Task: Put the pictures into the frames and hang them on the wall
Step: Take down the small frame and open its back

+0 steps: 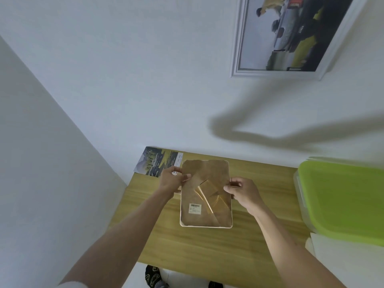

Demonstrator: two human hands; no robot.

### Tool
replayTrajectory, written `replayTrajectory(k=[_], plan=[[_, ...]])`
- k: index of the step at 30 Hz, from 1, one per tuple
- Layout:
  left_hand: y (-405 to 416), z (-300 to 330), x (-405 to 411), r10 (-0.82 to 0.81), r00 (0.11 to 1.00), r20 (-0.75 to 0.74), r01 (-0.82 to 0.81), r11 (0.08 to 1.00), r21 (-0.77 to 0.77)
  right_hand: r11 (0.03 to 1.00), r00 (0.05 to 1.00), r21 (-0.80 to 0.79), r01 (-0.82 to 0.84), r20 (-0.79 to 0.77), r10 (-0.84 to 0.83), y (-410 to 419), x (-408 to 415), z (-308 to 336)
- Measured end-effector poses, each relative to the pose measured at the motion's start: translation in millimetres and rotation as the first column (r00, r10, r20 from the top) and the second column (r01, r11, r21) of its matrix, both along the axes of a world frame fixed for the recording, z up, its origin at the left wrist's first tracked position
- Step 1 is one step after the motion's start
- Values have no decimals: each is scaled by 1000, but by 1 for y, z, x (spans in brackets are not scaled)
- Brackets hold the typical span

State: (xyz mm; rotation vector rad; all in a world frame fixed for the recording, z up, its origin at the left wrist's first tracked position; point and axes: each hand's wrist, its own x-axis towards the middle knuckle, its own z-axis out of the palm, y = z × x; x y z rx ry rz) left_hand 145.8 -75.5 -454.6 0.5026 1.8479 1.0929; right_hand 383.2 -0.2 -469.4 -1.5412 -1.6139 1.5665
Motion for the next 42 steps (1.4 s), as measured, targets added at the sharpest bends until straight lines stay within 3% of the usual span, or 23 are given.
replayTrajectory(k=[4, 8, 15, 19, 24, 28, 31, 34, 37, 42], plan=[[-8, 5, 4, -132, 990, 50, 130, 990, 47, 997, 998, -47, 62, 2, -62, 8, 11, -2], [-18, 3, 6, -224, 975, 9, 222, 971, 91, 991, 991, -67, 118, -52, -122, 9, 17, 2], [-13, 2, -7, -102, 994, -34, 105, 990, 99, 1000, 983, -29, 5, -184, -10, -4, 18, 12], [-14, 1, -3, -98, 995, -35, 101, 989, 108, 996, 986, 34, 87, -144, -81, -1, 17, 15], [-11, 3, 8, 76, 996, -35, -71, 989, 128, 995, 986, 79, 61, -161, -47, -2, 14, 25], [-3, 5, 6, 160, 987, -7, -158, 984, 82, 996, 976, -26, -86, -205, 79, -10, 14, 28], [0, 11, 11, 202, 979, -14, -200, 977, 73, 985, 981, -92, -145, -140, 131, -15, 13, 17], [-2, 10, 15, 138, 990, 5, -138, 988, 75, 985, 996, -172, -11, -89, -5, -17, 18, 3], [-7, 7, 20, 68, 996, 52, -71, 995, 64, 971, 996, -239, -10, -90, -12, -15, 22, 1], [-14, 6, 18, -283, 951, 121, 289, 957, -31, 952, 998, -305, 7, -58, -26, -3, 27, 4]])
